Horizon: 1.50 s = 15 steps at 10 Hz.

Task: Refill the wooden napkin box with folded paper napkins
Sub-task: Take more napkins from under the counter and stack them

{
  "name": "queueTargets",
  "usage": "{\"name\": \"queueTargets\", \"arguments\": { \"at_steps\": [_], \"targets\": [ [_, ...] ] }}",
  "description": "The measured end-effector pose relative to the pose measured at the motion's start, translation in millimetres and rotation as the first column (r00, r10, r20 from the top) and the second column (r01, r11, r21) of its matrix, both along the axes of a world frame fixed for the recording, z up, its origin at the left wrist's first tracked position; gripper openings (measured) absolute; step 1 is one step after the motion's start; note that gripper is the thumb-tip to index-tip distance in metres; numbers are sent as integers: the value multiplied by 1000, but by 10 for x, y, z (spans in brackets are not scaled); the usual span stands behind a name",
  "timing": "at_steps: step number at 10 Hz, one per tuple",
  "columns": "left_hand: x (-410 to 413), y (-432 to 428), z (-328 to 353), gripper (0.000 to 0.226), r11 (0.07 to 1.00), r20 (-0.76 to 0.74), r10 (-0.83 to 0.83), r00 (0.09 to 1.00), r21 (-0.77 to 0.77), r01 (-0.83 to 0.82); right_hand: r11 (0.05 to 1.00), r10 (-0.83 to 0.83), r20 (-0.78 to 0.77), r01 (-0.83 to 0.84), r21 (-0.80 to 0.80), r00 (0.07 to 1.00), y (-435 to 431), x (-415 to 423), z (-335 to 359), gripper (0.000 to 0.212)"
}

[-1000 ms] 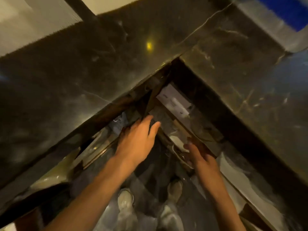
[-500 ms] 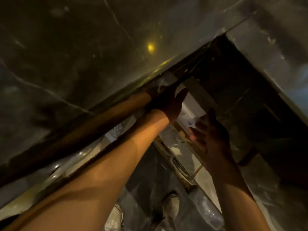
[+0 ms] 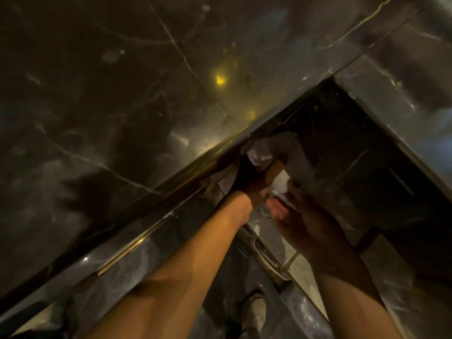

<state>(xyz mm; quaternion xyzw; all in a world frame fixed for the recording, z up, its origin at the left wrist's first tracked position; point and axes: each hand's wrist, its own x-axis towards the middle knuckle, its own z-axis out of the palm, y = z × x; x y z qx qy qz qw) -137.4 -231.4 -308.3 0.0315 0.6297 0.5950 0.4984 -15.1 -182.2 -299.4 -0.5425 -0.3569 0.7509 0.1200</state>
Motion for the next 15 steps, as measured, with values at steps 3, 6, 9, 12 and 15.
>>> {"name": "queueTargets", "arguments": {
  "at_steps": [3,6,9,12,15],
  "targets": [
    [169,-467,53,28,992,135,-83,987,-86,95,992,-117,-16,115,-56,993,-498,96,163,40],
    [738,-1637,834,48,969,176,-248,953,42,244,985,171,59,-173,25,983,-1239,458,890,41],
    [1430,-1911,2360,69,732,4,-680,733,-46,680,970,240,31,-241,39,970,-1536,1636,2329,52],
    [2405,-1194,3695,84,382,-352,-866,355,-10,924,936,-16,50,-2,352,999,-1346,3278,3831,55],
    [4010,-284,3907,45,285,-612,-755,235,17,958,789,-334,-20,291,541,942,-1029,4788,3957,57]
  ]
}}
